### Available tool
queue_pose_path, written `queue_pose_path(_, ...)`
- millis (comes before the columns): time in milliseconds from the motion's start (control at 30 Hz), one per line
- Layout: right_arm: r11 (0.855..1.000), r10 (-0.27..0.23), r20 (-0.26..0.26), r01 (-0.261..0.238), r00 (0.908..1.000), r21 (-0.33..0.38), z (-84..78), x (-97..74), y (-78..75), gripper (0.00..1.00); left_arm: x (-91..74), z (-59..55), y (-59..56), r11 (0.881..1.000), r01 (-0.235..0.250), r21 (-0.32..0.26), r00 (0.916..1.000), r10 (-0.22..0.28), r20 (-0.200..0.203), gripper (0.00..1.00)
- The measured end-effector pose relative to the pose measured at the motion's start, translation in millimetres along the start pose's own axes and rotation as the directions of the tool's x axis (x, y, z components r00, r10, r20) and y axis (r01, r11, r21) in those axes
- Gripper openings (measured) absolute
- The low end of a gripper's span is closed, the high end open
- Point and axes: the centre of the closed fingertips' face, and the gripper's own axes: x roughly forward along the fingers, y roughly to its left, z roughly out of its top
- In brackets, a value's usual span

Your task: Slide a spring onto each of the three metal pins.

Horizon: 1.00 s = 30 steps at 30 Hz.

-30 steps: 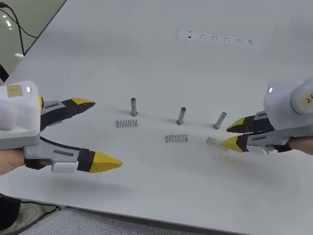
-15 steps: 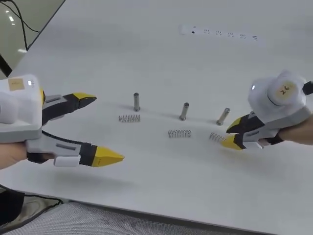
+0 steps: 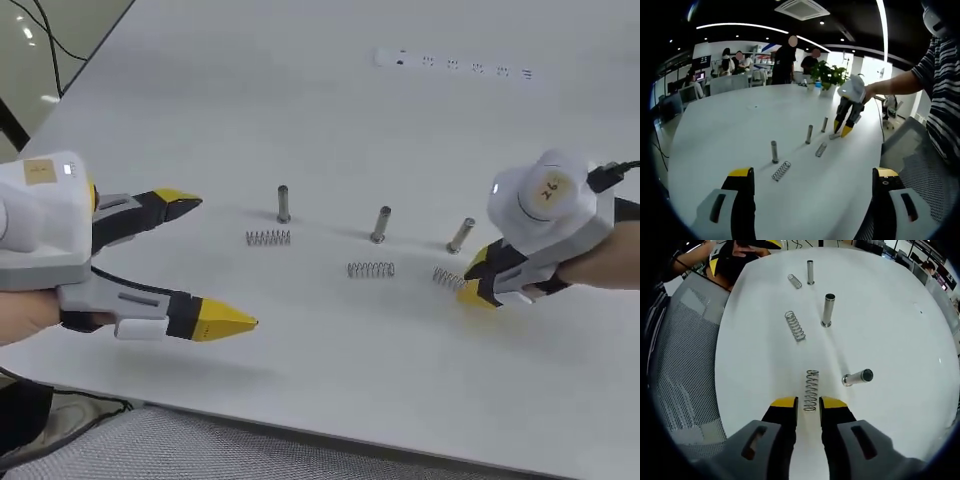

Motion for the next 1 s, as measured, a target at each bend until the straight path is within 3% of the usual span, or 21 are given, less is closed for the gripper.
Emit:
queue_pose_path(500,0.999,-0.003,-0.048,0.001,0.9989,-0.05,0.2,5.4,-1.1,0.14,-1.1,-0.5,3.4,1.0,0.002,-0.003,1.0,-0.002,-0.002,0.97)
queue_pose_path(767,0.998,-0.015,-0.038,0.012,0.9992,-0.069,0.9,1.2,-2.0,0.13,0.9,-1.3,1.1,1.0,0.012,-0.002,0.9999,-0.012,-0.008,0.97)
queue_pose_path(1000,0.996,-0.012,-0.014,0.011,0.9998,-0.088,11.8,-11.6,3.4,0.13,6.8,1.2,-3.1,0.999,0.033,0.005,0.9994,-0.032,-0.01,0.97)
